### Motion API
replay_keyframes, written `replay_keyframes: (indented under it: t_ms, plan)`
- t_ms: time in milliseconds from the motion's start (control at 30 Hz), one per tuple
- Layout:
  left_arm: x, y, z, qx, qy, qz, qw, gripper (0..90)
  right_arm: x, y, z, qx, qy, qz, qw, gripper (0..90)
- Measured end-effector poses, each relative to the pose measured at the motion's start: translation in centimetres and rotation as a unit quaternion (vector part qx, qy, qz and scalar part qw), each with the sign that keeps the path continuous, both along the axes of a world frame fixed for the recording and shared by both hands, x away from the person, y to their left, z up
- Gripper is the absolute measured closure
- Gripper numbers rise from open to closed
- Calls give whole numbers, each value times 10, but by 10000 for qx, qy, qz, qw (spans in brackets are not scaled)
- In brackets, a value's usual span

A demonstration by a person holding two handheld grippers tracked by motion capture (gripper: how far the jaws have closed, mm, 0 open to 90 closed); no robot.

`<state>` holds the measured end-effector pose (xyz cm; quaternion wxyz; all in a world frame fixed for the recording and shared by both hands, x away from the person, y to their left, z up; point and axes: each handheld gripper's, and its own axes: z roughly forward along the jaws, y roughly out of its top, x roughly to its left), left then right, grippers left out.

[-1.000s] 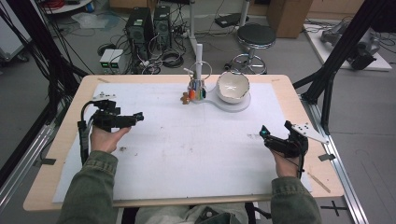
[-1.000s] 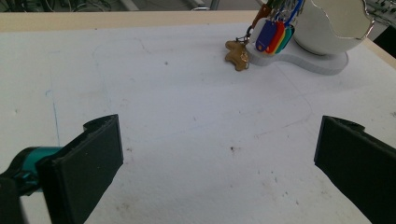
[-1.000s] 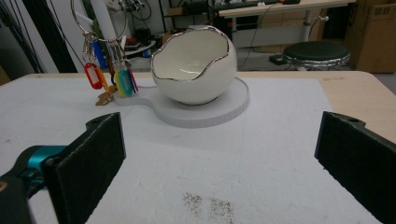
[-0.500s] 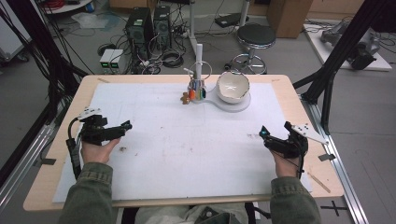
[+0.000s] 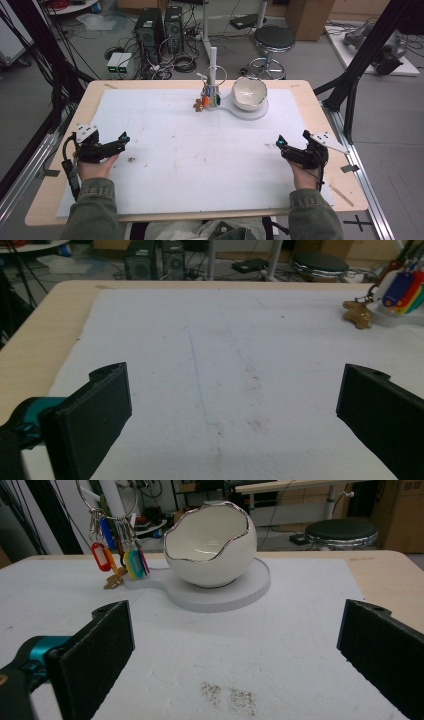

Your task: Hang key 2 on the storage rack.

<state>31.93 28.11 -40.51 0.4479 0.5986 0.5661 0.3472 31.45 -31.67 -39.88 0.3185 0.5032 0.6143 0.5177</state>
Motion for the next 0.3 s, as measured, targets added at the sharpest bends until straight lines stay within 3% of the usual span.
replay_keyframes:
  t_ms: [133, 300]
  plan:
    - [-4, 5, 1, 31, -230, 140, 9996, 16, 0, 1, 0, -1, 5, -16, 10000, 8]
    - [-7, 11, 2, -24, -299, 106, 9995, 16, 2, 2, 0, -13, 8, -7, 10000, 8]
